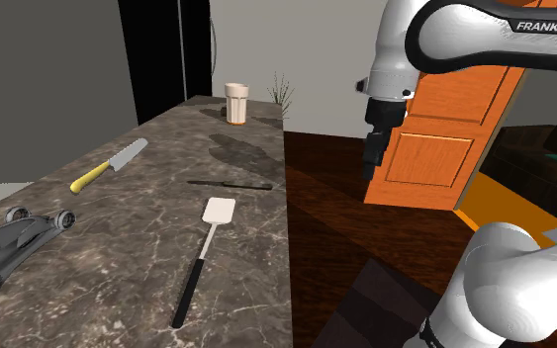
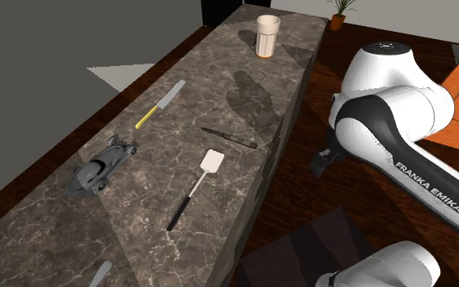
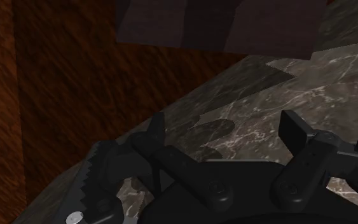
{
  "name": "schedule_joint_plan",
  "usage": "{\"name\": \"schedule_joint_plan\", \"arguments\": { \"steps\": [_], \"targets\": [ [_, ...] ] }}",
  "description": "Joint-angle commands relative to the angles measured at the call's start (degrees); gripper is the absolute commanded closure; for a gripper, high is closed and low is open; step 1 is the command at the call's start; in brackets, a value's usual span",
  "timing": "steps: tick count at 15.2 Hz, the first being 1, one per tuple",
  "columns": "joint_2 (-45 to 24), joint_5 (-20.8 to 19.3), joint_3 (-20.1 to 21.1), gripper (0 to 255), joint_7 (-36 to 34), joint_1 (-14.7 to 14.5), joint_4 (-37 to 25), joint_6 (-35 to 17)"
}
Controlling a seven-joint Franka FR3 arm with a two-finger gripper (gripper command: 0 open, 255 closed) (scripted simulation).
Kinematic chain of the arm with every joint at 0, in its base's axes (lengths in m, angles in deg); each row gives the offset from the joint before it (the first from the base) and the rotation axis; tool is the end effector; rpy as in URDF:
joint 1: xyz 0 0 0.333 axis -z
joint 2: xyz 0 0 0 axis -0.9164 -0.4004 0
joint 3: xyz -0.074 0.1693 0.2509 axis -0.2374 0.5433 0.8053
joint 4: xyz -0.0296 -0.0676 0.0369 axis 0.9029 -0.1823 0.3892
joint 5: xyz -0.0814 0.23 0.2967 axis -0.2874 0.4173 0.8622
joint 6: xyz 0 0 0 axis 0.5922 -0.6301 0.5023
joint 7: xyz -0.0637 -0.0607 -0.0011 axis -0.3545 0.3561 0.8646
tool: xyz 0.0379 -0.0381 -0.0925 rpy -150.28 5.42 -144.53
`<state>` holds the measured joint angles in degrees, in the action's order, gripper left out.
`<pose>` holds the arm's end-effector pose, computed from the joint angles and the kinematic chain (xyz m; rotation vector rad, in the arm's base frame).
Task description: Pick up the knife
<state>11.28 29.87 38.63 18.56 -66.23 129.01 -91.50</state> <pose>0.2811 -0.0211 0.5753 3.1278 0.2006 -0.0978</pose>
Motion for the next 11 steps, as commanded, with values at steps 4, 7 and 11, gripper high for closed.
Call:
{"name": "schedule_joint_plan", "arguments": {
  "steps": [4, 7, 11],
  "targets": [
    [-6.28, 0.39, 0.12, 0, 1.91, -1.58, -2.47, -4.11],
    [-12.57, 0.84, 0.35, 0, 3.86, -3.08, -5.52, -7.64],
    [-20.87, 1.48, 0.82, 0, 6.48, -4.94, -10.43, -11.42]
  ]
}}
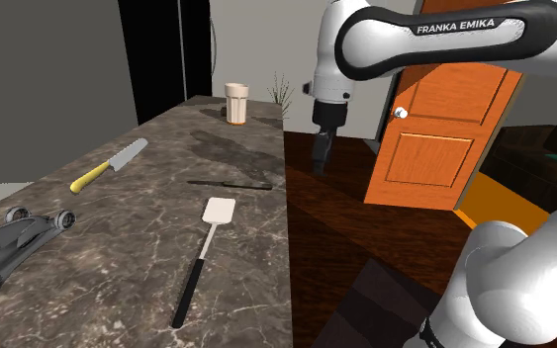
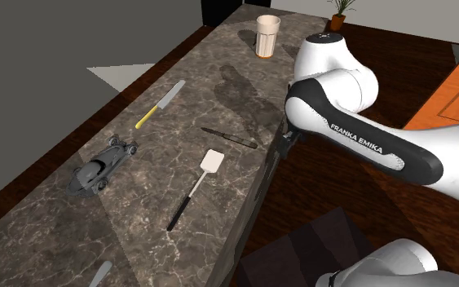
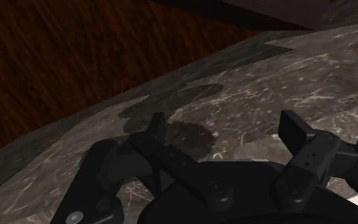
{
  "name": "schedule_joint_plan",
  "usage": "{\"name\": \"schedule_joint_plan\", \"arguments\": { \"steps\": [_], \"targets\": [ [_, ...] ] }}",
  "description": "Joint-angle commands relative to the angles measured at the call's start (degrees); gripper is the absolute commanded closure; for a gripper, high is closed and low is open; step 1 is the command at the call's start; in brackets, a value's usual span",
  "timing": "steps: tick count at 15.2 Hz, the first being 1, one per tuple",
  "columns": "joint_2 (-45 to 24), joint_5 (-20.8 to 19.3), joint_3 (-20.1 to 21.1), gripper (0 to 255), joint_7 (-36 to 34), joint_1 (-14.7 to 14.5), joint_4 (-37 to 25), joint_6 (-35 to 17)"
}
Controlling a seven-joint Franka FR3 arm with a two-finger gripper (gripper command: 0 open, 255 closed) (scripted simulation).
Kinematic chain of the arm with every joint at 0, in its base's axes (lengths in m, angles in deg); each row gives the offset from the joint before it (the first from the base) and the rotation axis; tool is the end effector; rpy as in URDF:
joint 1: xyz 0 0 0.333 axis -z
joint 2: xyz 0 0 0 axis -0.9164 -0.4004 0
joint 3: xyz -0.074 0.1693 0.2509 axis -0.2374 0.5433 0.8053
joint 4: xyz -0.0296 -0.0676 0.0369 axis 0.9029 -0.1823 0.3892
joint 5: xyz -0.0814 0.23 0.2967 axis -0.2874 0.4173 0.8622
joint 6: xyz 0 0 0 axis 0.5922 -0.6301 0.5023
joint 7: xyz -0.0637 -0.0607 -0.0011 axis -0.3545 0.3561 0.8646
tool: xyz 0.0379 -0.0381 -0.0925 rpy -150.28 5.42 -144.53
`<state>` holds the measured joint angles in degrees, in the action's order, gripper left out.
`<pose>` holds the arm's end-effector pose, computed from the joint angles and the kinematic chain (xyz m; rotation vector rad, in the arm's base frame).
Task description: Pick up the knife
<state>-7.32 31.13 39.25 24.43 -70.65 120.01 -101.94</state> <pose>0.3873 0.0129 0.5546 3.1021 0.4887 -0.0738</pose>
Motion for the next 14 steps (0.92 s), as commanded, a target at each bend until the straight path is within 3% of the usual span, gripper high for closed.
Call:
{"name": "schedule_joint_plan", "arguments": {
  "steps": [1, 14],
  "targets": [
    [-4.31, 0.37, 0.35, 0, 1.26, -0.96, -2.80, -1.76],
    [-30.29, 1.57, 3.67, 0, 8.98, -5.66, -25.67, -6.20]
  ]
}}
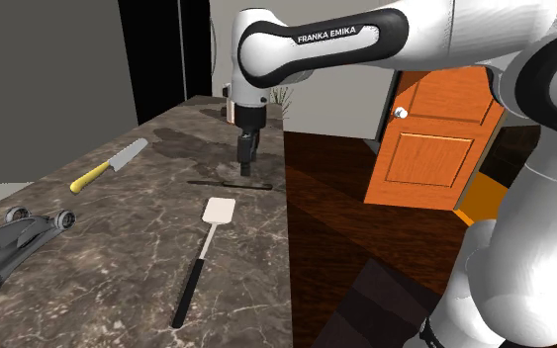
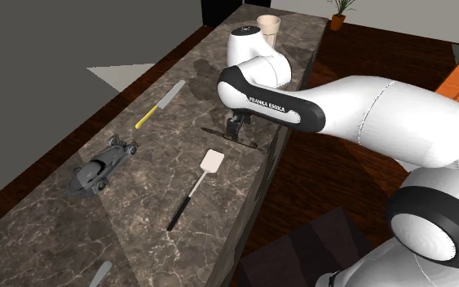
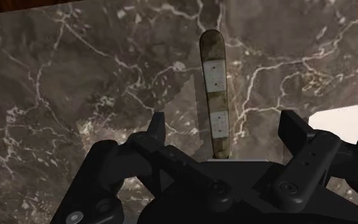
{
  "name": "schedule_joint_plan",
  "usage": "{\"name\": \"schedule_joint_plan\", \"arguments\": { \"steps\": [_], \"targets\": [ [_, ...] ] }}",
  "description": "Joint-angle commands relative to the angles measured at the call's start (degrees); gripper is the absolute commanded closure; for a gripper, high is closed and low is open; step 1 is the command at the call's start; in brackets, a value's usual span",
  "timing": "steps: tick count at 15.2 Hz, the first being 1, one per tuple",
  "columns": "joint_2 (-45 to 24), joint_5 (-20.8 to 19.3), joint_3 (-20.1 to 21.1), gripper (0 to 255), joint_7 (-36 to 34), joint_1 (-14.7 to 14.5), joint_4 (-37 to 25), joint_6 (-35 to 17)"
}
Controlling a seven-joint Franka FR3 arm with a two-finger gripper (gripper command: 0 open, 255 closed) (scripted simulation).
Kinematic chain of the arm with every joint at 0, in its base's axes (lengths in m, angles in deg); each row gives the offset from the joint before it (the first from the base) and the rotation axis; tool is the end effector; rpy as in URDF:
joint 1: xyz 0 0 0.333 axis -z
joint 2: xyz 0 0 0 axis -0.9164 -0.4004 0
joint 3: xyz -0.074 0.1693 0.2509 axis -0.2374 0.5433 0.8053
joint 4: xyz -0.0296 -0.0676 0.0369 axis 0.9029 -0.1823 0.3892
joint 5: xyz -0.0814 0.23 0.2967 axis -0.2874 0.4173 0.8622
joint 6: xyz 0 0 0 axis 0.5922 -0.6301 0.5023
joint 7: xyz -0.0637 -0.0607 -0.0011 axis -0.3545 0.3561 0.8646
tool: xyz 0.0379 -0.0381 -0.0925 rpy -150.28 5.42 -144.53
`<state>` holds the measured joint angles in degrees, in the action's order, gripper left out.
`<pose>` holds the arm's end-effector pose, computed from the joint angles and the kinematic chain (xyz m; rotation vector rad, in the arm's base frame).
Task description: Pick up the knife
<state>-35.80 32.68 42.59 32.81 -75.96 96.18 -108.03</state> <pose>0.5387 0.1065 0.5256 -2.9928 -0.9275 0.0323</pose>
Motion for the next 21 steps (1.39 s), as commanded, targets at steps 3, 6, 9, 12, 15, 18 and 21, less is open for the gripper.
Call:
{"name": "schedule_joint_plan", "arguments": {
  "steps": [3, 6, 9, 12, 15, 18, 21],
  "targets": [
    [-7.83, -0.17, 1.36, 0, 2.07, -1.36, -8.59, 0.33],
    [-7.95, -0.17, 1.35, 0, 2.09, -1.36, -6.43, -1.95],
    [-8.18, -0.18, 1.35, 0, 2.10, -1.36, -4.42, -4.19],
    [-8.34, -0.19, 1.35, 0, 2.10, -1.36, -3.41, -5.36],
    [-8.33, -0.19, 1.35, 255, 2.09, -1.36, -3.36, -5.40],
    [-7.89, -0.17, 1.34, 255, 2.12, -1.34, -2.75, -5.58],
    [-7.42, -0.13, 1.34, 255, 2.13, -1.34, -2.48, -5.39]
  ]
}}
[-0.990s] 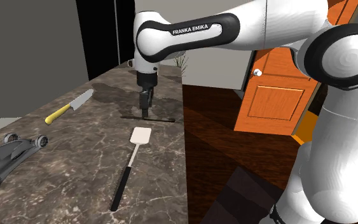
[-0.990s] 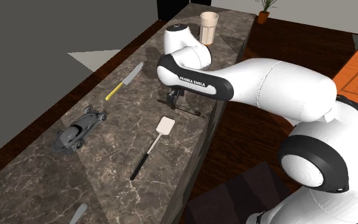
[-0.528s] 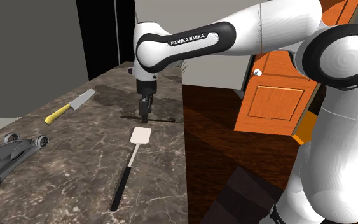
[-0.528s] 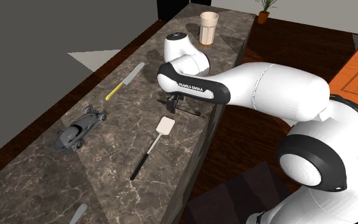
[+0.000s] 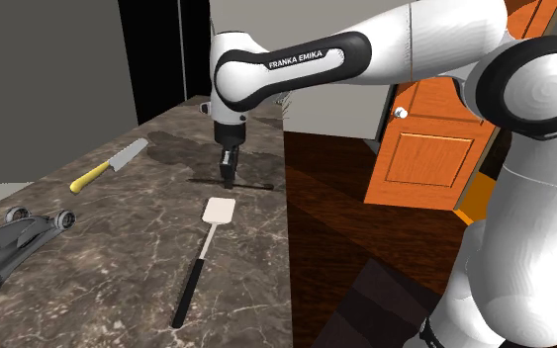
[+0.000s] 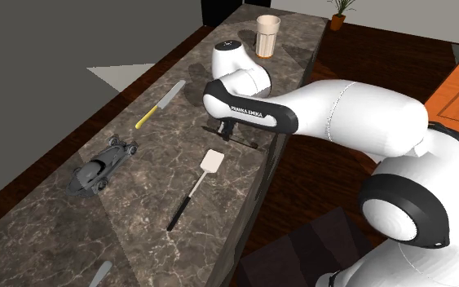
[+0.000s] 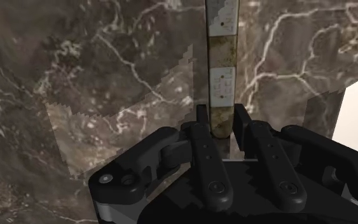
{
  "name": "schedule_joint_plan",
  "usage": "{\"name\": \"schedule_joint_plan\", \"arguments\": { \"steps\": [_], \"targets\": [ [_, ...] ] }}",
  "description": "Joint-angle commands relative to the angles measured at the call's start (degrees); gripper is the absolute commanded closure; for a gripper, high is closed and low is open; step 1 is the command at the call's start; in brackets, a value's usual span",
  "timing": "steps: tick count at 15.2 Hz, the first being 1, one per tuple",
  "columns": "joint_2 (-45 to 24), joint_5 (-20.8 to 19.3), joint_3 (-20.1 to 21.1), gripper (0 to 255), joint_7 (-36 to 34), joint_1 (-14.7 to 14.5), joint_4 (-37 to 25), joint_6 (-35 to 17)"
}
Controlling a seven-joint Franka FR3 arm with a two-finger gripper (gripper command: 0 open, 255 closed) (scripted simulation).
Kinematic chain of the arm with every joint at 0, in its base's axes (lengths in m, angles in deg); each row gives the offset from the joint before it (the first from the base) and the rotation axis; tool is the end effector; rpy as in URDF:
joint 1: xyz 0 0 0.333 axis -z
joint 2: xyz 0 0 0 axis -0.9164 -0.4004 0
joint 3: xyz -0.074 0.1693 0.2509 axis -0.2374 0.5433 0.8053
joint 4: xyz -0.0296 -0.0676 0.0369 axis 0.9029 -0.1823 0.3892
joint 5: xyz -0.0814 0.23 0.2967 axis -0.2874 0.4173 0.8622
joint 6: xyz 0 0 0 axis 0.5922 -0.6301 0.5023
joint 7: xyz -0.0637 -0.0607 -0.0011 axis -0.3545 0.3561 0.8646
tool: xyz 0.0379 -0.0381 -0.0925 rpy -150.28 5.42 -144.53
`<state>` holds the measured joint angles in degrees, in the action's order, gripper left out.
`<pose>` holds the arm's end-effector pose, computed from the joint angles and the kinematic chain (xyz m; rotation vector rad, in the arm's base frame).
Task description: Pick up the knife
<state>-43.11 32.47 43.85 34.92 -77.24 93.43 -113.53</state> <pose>0.5714 0.1380 0.4839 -2.9521 -1.0485 0.0061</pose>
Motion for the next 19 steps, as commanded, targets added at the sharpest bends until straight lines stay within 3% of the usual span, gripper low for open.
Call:
{"name": "schedule_joint_plan", "arguments": {
  "steps": [1, 19],
  "targets": [
    [0.02, 0.08, 0.11, 255, -0.04, -0.09, 0.28, 0.22],
    [-0.75, 0.03, 0.10, 255, -0.09, -0.12, -12.00, 11.74]
  ]
}}
